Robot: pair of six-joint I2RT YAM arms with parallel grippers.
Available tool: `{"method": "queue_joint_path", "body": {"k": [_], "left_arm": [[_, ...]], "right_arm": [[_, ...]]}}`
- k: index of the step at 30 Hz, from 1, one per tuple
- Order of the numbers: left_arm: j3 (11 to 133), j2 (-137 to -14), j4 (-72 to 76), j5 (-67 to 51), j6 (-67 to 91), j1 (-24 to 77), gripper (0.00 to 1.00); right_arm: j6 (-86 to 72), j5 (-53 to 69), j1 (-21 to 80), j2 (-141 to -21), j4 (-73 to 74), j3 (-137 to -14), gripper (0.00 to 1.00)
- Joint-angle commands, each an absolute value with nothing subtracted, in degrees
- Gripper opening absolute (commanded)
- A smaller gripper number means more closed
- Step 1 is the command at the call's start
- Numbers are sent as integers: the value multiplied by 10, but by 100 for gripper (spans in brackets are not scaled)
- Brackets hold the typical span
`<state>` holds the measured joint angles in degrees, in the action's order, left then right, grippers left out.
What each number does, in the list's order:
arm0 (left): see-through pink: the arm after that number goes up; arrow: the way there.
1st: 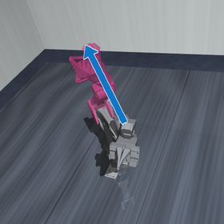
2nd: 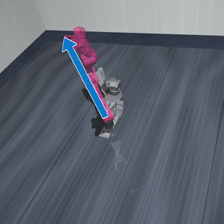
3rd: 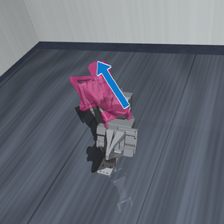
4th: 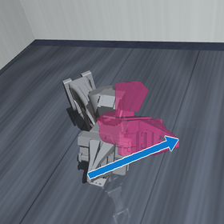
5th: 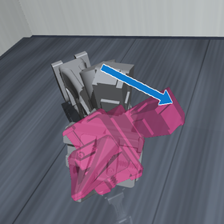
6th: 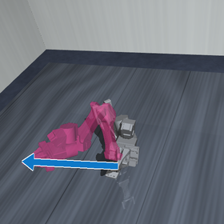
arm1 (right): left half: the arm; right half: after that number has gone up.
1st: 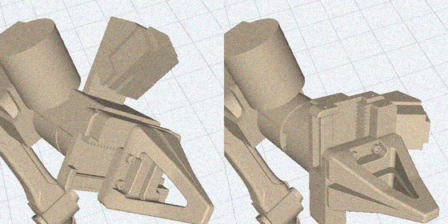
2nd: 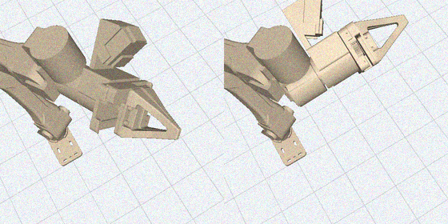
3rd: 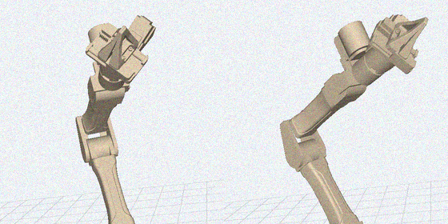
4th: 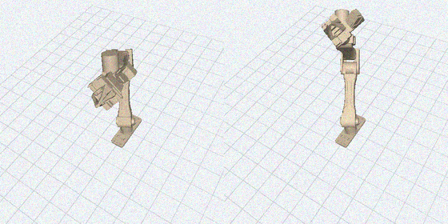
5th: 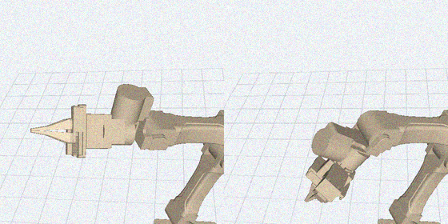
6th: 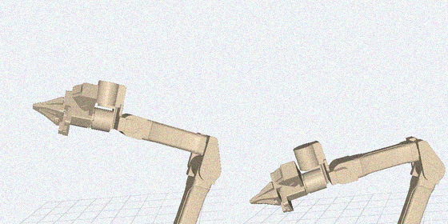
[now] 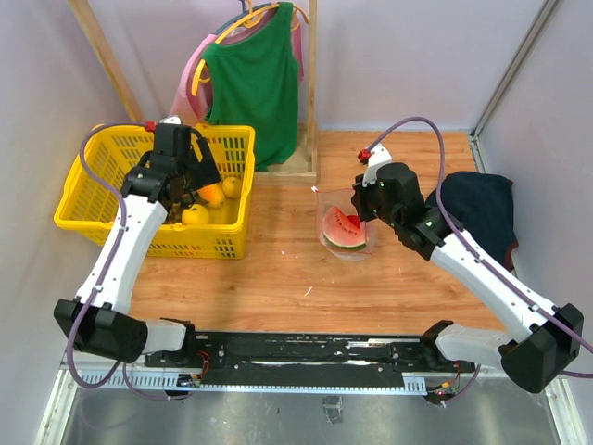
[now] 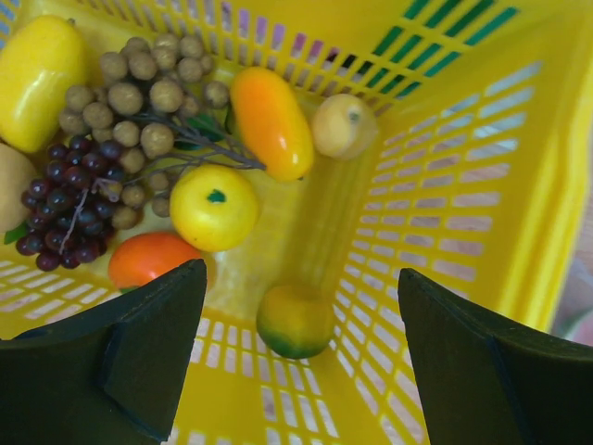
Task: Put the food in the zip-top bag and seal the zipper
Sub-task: Pick up the fake fruit from the bin.
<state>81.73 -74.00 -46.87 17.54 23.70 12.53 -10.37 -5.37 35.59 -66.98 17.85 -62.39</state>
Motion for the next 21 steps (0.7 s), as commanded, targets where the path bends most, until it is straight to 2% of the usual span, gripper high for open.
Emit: {"method": "queue_joint_path", "body": {"k": [1, 14, 21], "left_arm": [[799, -767, -477, 142, 214, 92, 88], [754, -866, -454, 157, 187, 28, 88], [716, -914, -401, 132, 186, 9, 92]], "right_arm": [[-99, -46, 359, -669, 157, -617, 1], [-100, -40, 359, -670, 150, -610, 1], [-102, -35, 359, -674, 148, -609, 1]]}}
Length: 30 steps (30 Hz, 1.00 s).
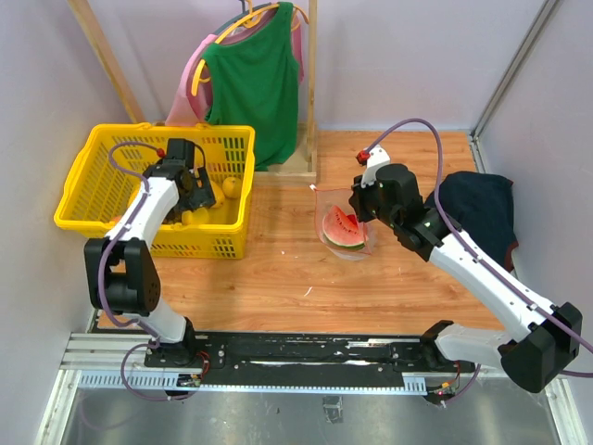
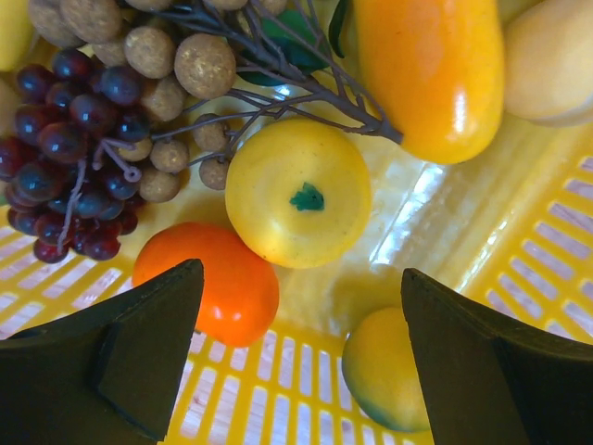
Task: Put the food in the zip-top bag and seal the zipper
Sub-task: Pick up the fake fruit from the bin.
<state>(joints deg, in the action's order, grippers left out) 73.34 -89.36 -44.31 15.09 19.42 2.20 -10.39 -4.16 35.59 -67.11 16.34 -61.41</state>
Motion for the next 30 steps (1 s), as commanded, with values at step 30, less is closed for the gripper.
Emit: {"method": "queue_joint_path", "body": {"k": [30], "left_arm": [[719, -1055, -354, 55, 200, -34, 98]], "right_arm": [[-107, -9, 359, -685, 137, -606, 1]]}}
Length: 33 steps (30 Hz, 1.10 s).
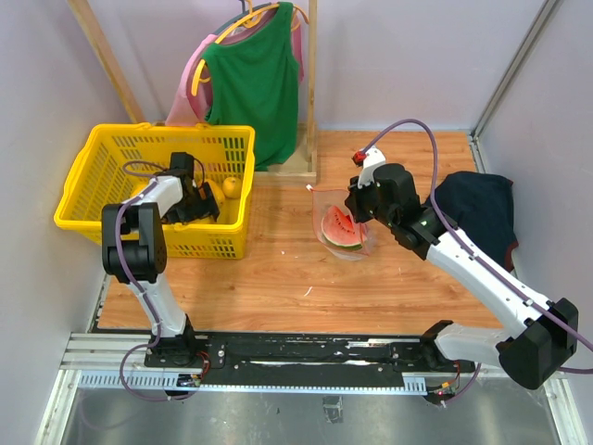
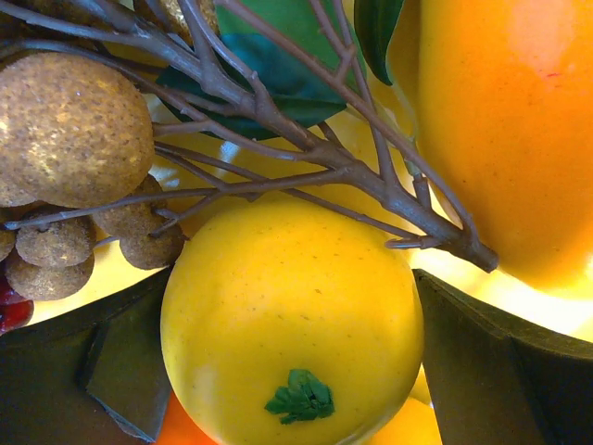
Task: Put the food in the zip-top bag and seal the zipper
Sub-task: Pick up the fake fruit from the bin.
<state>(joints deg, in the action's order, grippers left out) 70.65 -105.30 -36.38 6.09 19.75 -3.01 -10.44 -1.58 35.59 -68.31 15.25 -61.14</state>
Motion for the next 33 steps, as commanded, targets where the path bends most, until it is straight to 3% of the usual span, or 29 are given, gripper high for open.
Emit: {"method": "queue_joint_path", "body": {"k": [1, 13, 23, 27, 33], "left_arm": [[719, -1056, -353, 56, 201, -34, 98], [705, -1010, -302, 114, 223, -34, 99], [713, -1053, -309, 103, 230, -34, 98], [712, -1045, -312, 98, 225, -34, 88], [706, -1010, -312, 88, 216, -33, 62]], "right_arm": [[-107, -8, 359, -685, 136, -606, 1], [-109, 1, 359, -688, 137, -608, 1], [-110, 5, 359, -689, 136, -608, 1], [-110, 4, 359, -684, 136, -606, 1], [-109, 3, 359, -680, 137, -606, 1]]}}
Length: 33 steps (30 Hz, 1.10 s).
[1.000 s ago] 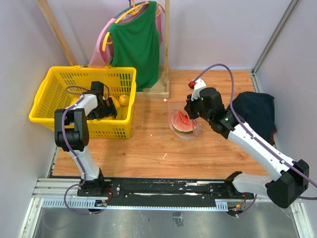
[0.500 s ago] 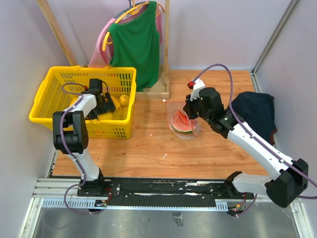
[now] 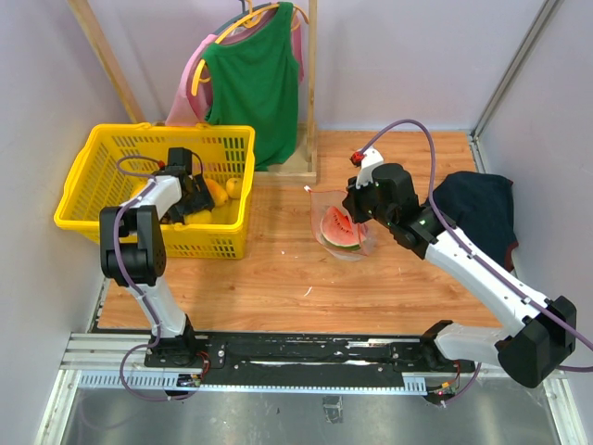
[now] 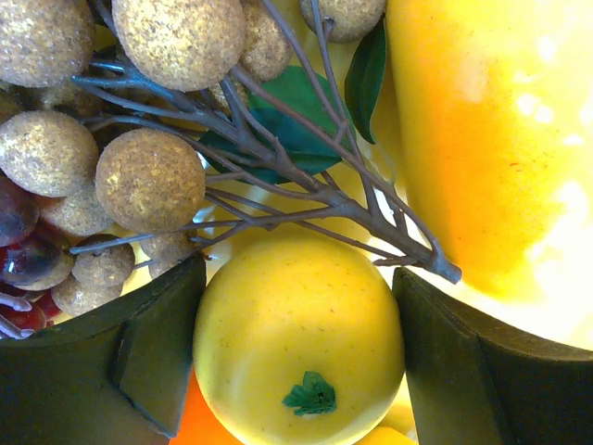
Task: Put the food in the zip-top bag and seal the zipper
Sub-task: Pick up the fake fruit from the bin.
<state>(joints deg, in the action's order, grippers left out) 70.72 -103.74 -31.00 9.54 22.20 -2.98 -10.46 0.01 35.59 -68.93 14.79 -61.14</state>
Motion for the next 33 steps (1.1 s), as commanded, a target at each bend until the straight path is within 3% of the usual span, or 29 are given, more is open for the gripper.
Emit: {"method": "queue_joint_path", "body": {"k": [1, 10, 33], "left_arm": [[705, -1003, -313, 87, 215, -33, 60], [697, -929, -313, 78, 206, -28, 49], [713, -692, -277, 3, 230, 29, 45]], "right_arm": [[-109, 2, 359, -680, 137, -606, 1], [-110, 3, 359, -680, 139, -609, 1], [-112, 7, 362, -682, 138, -613, 1]]}}
